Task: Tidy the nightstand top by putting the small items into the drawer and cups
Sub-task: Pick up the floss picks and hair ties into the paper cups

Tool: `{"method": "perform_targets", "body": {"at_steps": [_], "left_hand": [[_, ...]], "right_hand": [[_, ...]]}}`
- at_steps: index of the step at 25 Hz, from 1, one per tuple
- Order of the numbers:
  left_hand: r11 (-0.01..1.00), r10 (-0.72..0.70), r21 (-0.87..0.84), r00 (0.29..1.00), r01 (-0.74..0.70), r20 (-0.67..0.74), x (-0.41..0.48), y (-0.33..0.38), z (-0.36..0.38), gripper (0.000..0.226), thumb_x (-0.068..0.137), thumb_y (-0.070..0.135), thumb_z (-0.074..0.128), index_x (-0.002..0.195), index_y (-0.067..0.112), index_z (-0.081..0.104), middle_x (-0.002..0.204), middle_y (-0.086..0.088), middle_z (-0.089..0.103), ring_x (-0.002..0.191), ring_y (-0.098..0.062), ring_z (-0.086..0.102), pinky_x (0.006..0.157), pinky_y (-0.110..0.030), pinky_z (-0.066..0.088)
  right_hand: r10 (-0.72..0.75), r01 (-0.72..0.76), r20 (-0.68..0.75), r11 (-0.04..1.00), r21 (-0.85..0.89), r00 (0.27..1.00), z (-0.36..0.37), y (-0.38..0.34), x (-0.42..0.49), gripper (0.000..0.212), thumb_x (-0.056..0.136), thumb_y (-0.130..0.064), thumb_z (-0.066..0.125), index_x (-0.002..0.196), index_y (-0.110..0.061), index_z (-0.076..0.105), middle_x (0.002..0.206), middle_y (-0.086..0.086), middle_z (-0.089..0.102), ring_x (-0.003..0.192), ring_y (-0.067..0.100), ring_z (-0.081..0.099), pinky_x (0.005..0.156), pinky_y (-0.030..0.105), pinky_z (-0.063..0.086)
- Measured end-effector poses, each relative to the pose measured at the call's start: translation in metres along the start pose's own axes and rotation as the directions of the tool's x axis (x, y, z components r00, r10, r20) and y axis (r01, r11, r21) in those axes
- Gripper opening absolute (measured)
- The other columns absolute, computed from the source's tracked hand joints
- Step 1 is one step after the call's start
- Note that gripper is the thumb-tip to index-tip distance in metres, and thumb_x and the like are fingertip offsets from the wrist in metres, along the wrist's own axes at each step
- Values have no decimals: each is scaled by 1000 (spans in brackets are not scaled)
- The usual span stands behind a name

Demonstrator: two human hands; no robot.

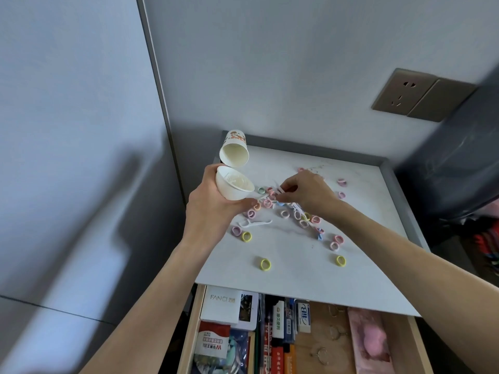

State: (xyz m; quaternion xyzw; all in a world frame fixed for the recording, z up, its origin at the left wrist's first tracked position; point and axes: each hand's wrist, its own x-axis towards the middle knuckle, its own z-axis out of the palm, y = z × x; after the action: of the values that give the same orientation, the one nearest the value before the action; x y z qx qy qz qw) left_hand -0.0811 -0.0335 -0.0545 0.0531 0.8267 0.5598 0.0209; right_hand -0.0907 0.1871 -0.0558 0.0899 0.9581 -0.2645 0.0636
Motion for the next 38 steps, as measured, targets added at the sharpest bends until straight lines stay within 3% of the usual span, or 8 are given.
{"method": "perform_targets", "body": {"at_steps": [7, 10, 12, 14, 19, 23, 30, 38], "left_hand": [[1000, -13, 28, 999, 12, 32, 0, 1, 6, 73, 65, 31, 92, 125, 29, 50, 108, 10, 67, 100, -15, 65, 87, -35, 55], [1000, -9, 7, 999, 8, 33, 0, -1, 8, 74, 63, 29, 93, 123, 32, 50, 105, 13, 67, 99, -13, 65, 85, -35, 57], [1000, 24, 6, 999, -25, 40, -2, -2, 9, 72, 62, 28, 93, 121, 33, 51, 101, 14, 67, 96, -10, 65, 82, -32, 57], [999, 52, 7, 997, -52, 50, -3, -1, 8, 70, 62, 29, 92, 118, 35, 53, 96, 15, 69, 91, -8, 66, 80, -33, 57], [998, 53, -22, 997, -51, 51, -4, -1, 6, 65, 61, 28, 93, 113, 37, 54, 93, 17, 71, 88, -3, 67, 79, -32, 57], [997, -10, -72, 999, 13, 36, -1, -1, 1, 70, 62, 20, 93, 119, 33, 54, 96, 13, 69, 91, -9, 67, 75, -24, 56], [999, -7, -47, 1000, 7, -10, 2, -1, -3, 72, 62, 23, 92, 122, 30, 53, 102, 11, 68, 95, -11, 66, 82, -32, 56], [998, -40, -60, 982, 29, -184, 9, -10, -24, 65, 59, 40, 94, 110, 32, 54, 98, 17, 67, 93, 2, 62, 76, -23, 50]], "right_hand": [[-43, 54, -33, 718, 694, 999, -41, -38, -9, 7, 88, -7, 69, 91, -1, 71, 75, 9, 67, 68, 19, 68, 73, 31, 61], [-294, 278, 43, 934, 223, 955, -57, -63, -12, 9, 87, -13, 71, 79, -9, 71, 71, 3, 67, 60, 11, 65, 64, 16, 51], [-386, 423, 210, 889, -175, 898, -57, -80, -11, 9, 86, -19, 71, 87, -10, 74, 79, 0, 69, 65, 11, 62, 61, 17, 43], [-422, 520, 325, 789, -328, 846, -54, -95, -10, 14, 87, -20, 69, 97, -13, 76, 90, 4, 71, 78, 18, 62, 68, 24, 42], [-460, 541, 329, 811, -220, 824, -45, -115, -12, 22, 83, -13, 70, 103, -20, 75, 97, -5, 71, 73, 3, 57, 65, 7, 40], [-401, 408, 240, 913, 21, 884, -43, -102, -9, 26, 74, -1, 75, 95, -15, 72, 87, -7, 73, 69, -4, 64, 69, 10, 48], [-382, 387, -69, 896, 215, 922, -30, -82, -8, 13, 79, -8, 75, 79, -21, 75, 76, -10, 72, 70, -2, 64, 71, 11, 48], [-225, 271, 181, 914, -301, 958, 45, -14, -19, 17, 85, -31, 72, 100, -24, 68, 104, -2, 64, 98, 21, 60, 81, 35, 51]]}}
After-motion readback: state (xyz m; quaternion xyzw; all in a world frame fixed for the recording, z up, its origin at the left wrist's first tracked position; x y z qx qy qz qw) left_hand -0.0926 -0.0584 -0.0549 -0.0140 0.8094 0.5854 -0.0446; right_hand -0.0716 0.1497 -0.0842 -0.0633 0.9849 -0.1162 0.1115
